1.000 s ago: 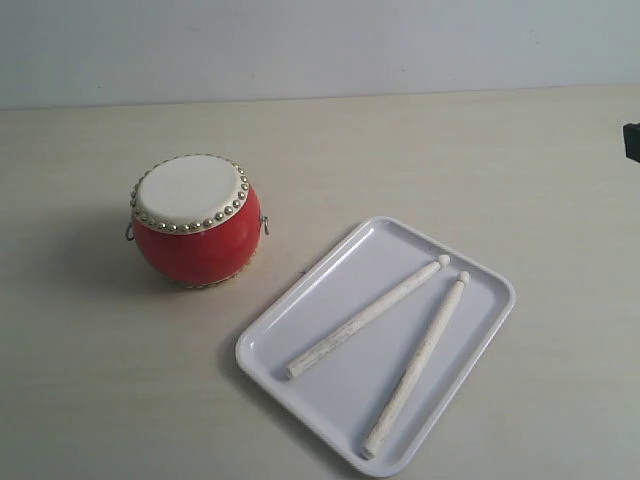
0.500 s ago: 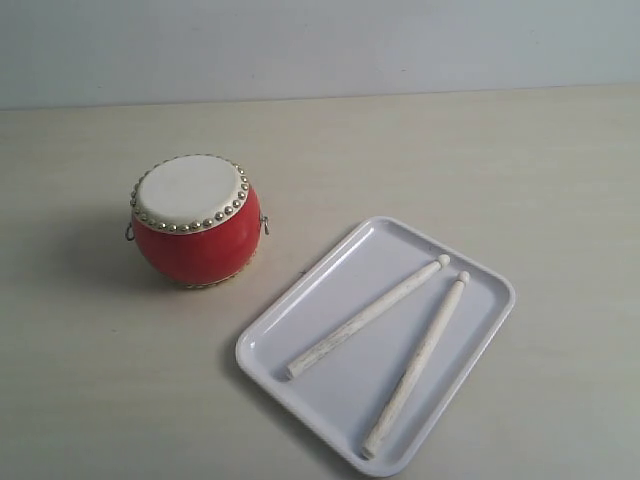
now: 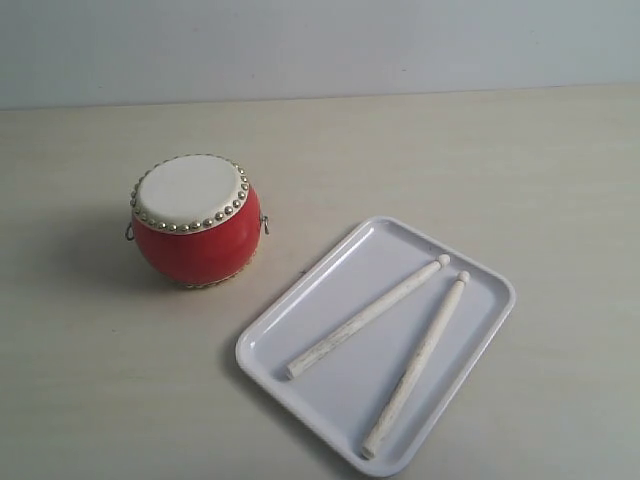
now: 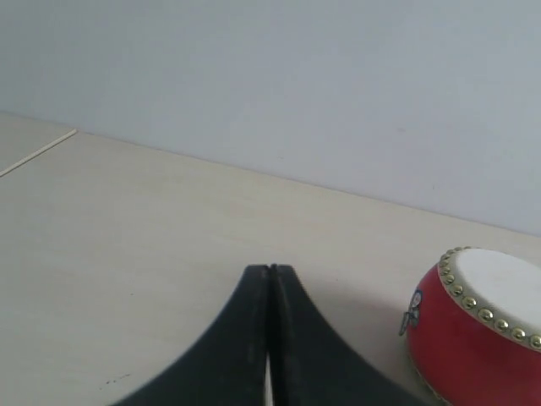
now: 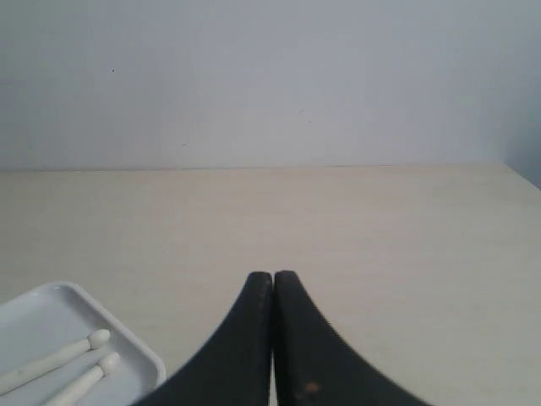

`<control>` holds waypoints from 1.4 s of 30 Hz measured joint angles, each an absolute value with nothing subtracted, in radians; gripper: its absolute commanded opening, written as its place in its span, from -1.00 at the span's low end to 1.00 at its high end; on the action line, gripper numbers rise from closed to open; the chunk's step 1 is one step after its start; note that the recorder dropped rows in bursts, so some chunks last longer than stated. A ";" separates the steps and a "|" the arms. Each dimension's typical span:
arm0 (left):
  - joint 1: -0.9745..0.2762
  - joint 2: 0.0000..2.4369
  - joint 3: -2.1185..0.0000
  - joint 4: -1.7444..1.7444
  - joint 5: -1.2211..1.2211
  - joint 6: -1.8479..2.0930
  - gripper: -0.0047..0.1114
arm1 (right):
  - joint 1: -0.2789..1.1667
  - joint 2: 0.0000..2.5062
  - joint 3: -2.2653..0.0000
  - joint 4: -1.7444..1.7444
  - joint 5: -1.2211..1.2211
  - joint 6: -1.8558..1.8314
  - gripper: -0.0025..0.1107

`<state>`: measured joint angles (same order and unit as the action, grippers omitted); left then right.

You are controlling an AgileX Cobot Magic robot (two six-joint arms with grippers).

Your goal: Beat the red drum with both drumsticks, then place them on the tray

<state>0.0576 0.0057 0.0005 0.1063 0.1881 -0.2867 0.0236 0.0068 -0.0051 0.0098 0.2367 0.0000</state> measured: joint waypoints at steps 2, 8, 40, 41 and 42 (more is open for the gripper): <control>0.058 0.006 0.001 0.106 0.188 -0.287 -0.92 | 0.024 0.007 -0.005 0.008 0.229 0.000 -0.96; 0.058 0.006 0.001 0.106 0.188 -0.287 -0.92 | 0.024 0.007 -0.005 0.025 0.167 0.000 -0.96; 0.058 0.006 0.001 0.108 0.188 -0.287 -0.92 | 0.024 0.007 -0.005 0.032 0.139 0.029 -0.96; 0.058 0.006 0.001 0.108 0.188 -0.287 -0.92 | 0.024 0.007 -0.005 0.032 0.139 0.029 -0.96; 0.058 0.006 0.001 0.108 0.188 -0.287 -0.92 | 0.024 0.007 -0.005 0.032 0.139 0.029 -0.96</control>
